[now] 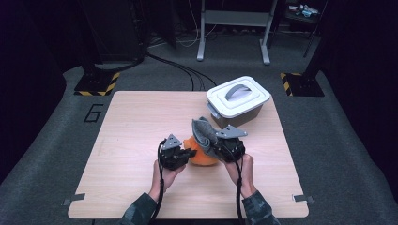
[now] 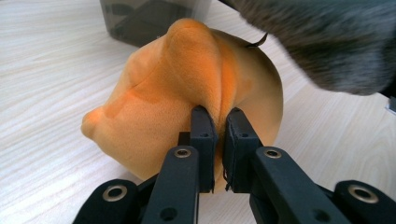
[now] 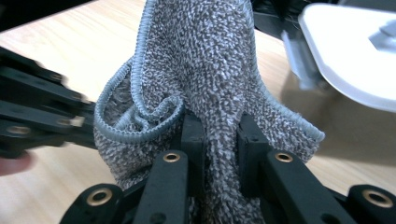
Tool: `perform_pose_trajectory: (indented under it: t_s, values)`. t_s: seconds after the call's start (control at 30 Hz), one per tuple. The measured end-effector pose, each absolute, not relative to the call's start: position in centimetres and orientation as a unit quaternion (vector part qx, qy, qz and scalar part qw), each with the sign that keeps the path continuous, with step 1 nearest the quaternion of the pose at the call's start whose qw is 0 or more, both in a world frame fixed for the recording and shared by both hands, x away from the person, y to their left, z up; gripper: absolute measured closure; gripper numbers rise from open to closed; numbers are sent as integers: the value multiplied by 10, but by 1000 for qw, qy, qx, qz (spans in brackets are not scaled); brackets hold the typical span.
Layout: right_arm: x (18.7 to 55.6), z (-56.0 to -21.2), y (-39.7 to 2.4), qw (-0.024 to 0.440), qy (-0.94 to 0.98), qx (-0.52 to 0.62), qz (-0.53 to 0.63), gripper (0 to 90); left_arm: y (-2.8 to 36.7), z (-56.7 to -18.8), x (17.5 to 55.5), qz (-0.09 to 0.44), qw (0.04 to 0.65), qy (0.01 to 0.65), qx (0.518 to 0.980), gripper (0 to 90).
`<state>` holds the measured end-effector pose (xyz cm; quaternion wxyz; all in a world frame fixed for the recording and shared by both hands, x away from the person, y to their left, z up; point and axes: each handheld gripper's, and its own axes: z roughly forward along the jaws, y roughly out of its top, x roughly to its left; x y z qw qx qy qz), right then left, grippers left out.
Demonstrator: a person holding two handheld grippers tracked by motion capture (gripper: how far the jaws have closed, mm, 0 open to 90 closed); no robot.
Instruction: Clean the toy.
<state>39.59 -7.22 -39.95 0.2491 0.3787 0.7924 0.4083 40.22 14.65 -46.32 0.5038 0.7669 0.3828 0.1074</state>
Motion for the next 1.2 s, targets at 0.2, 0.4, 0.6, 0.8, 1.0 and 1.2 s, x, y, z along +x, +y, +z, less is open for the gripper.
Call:
perform_pose_trajectory:
  t_s: [0.2,0.4,0.6,0.8,1.0,1.2]
  values:
    - [404,-415,-52,240,821,356,377,767,148,-466,406,136,479,378,781,833]
    - [415,-427,-59,232,812,383,375,768,156,-475,411,133,479,388,777,833]
    - [425,-437,-80,230,801,415,365,768,158,-478,413,130,479,388,777,830]
    - [428,-450,-96,227,793,446,348,769,161,-479,414,131,476,389,778,825]
    - [433,-465,-104,216,793,457,341,769,162,-479,414,132,475,385,780,784]
    - [436,-463,-105,218,791,459,341,767,165,-476,411,154,465,365,791,484]
